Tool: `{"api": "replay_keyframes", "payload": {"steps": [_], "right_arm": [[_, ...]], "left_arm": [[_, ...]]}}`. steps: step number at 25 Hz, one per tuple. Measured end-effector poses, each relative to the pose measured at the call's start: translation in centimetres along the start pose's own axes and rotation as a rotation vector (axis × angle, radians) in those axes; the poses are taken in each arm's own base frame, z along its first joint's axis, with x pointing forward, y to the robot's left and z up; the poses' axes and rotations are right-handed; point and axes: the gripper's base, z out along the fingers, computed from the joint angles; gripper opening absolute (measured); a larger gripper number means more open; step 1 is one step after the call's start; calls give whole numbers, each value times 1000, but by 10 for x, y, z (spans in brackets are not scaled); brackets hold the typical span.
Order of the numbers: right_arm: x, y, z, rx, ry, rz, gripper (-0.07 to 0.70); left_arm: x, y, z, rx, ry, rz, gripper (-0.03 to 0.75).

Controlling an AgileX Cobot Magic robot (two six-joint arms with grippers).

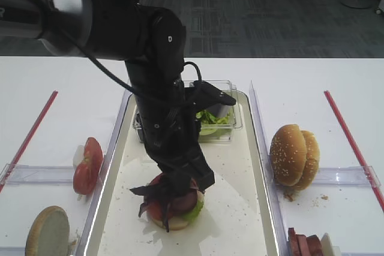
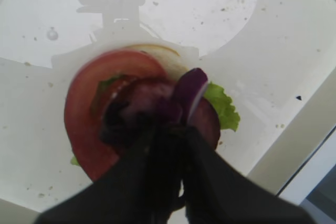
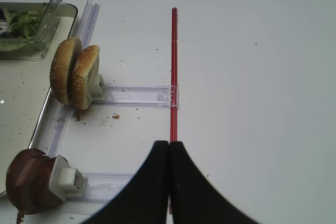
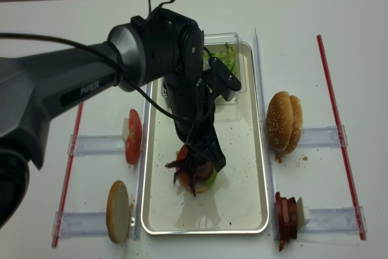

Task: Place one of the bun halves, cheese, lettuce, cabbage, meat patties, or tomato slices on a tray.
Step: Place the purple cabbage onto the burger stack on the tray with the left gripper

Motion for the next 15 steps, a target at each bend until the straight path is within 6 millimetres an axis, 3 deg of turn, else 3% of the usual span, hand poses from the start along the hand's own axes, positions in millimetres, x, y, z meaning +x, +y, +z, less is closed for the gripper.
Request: {"api": "replay_keyframes", "payload": {"steps": [4,11,15], "right_arm": [[0,0,0,0,0,0,36],[0,0,0,0,0,0,36],[0,0,0,0,0,0,36]], "left_arm": [[0,0,0,1,-3,-1,138],[-2,0,0,-4,-21,1,287],[-3,1,0,-7,-29,2,325]]}}
